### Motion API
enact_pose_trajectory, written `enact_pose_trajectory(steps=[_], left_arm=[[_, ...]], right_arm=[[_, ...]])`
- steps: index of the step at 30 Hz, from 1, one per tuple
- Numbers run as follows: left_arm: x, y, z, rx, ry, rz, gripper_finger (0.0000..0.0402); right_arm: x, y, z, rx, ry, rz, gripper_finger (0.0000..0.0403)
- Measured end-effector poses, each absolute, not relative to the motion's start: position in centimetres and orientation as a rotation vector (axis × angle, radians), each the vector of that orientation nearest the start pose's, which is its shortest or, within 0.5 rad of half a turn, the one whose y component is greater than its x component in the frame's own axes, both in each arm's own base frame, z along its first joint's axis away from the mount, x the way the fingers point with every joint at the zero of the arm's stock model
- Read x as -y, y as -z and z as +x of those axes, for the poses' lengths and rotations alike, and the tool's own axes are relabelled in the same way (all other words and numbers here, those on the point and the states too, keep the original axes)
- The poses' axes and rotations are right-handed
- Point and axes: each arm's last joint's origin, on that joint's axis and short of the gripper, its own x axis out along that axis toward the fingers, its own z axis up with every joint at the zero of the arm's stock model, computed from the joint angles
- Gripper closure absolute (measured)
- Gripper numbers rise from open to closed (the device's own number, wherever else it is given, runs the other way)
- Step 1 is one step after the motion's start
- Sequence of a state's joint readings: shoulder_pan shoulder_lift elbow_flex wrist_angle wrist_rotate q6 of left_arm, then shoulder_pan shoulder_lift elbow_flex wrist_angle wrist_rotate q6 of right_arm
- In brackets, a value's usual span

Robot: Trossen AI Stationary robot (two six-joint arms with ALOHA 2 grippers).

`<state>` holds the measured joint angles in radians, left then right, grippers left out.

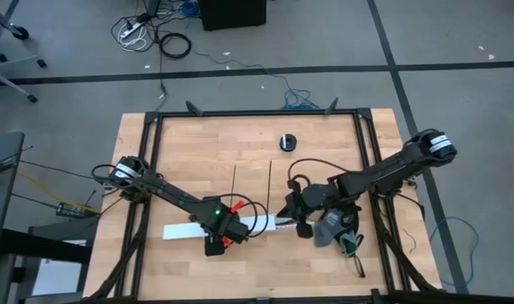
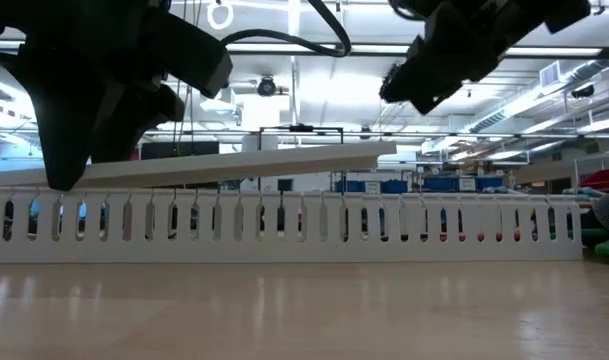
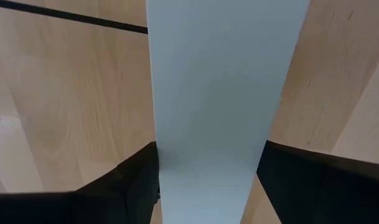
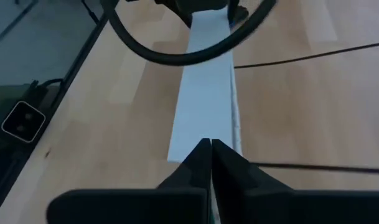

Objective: Ziptie cables
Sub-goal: Close the white cable duct

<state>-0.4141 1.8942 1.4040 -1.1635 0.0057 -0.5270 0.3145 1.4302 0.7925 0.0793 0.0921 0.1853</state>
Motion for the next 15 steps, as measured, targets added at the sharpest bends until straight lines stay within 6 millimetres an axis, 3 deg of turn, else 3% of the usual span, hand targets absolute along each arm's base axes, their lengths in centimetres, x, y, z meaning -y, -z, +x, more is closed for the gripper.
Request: enact_pose_trajectory(steps=[4, 15], left_arm=[[13.75, -19.5, 31.12, -1.654, -0.105, -0.078, 0.0172], [13.73, -19.51, 31.09, -1.664, -0.103, -0.094, 0.0172]], right_arm=[[-9.27, -20.48, 29.2, -0.572, -0.183, 0.066, 0.0401], [-9.38, -20.87, 29.52, -0.534, -0.213, 0.075, 0.0402]])
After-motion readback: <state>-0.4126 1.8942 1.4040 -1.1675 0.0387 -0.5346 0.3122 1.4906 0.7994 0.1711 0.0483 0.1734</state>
